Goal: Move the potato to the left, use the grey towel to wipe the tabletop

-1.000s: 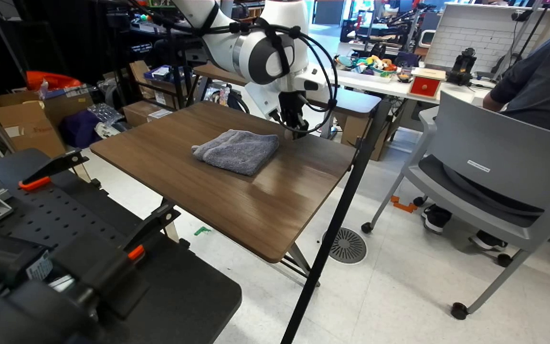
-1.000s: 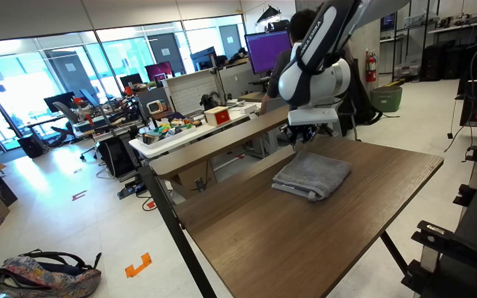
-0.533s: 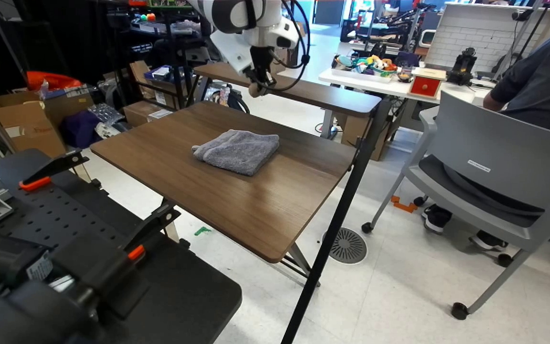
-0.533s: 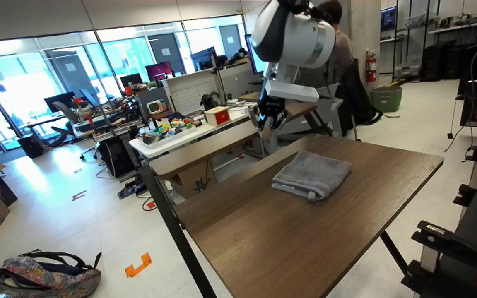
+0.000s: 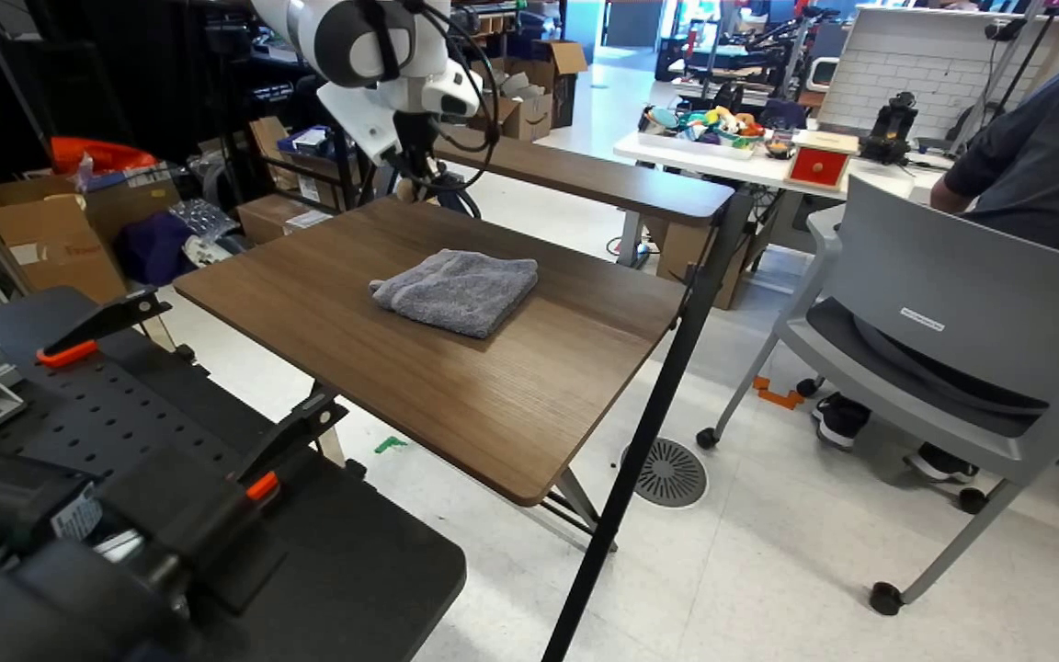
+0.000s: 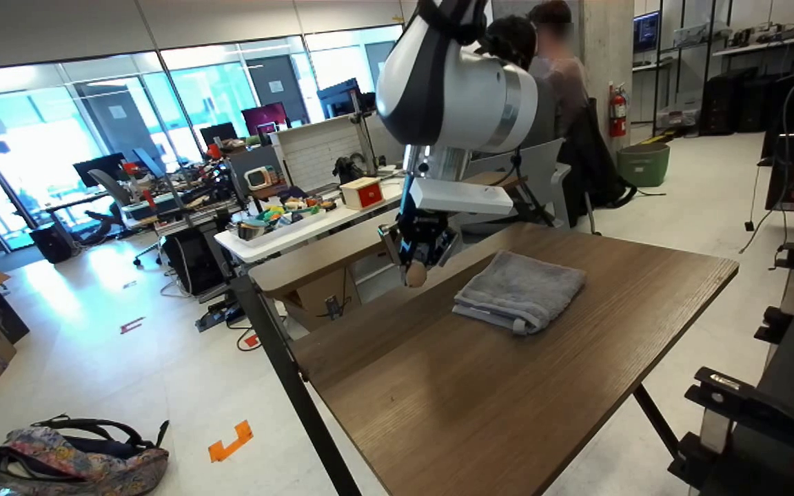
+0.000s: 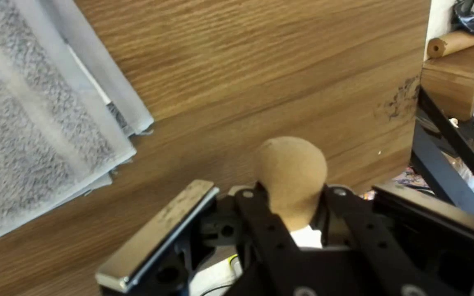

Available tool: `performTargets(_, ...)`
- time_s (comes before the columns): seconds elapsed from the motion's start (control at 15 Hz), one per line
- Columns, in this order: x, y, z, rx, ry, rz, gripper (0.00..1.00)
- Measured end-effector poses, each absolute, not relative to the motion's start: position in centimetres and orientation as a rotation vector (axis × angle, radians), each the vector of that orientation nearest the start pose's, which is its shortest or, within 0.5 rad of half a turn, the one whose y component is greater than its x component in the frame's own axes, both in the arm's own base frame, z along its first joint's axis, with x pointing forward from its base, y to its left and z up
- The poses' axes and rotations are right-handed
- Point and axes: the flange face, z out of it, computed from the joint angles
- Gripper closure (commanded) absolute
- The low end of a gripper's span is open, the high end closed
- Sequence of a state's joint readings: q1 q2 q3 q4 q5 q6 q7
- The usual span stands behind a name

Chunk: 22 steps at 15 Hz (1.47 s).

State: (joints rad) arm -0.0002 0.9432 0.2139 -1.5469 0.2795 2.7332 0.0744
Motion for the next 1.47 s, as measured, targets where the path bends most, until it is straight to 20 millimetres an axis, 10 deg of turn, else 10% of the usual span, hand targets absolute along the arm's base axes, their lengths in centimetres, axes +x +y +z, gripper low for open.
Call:
performTargets(0.53,69.1,17.5,9.1,-2.806,0.236,-0.24,0.96)
performTargets(1.0,73.0,15.0,12.2,-2.761,0.325,-0.365,0.96)
performTargets(1.07,73.4,14.5,12.3,-2.756,0.342,-0.375,0.79)
performTargets(1.27,74.1,13.6,11.9,-2.746,0.383,-0.382,0.9)
performTargets(1.4,74.2,13.4,11.4,-2.744,0.404,-0.37,0.77)
performTargets(1.47,74.2,13.3,11.1,-2.745,0.415,-0.359,0.54)
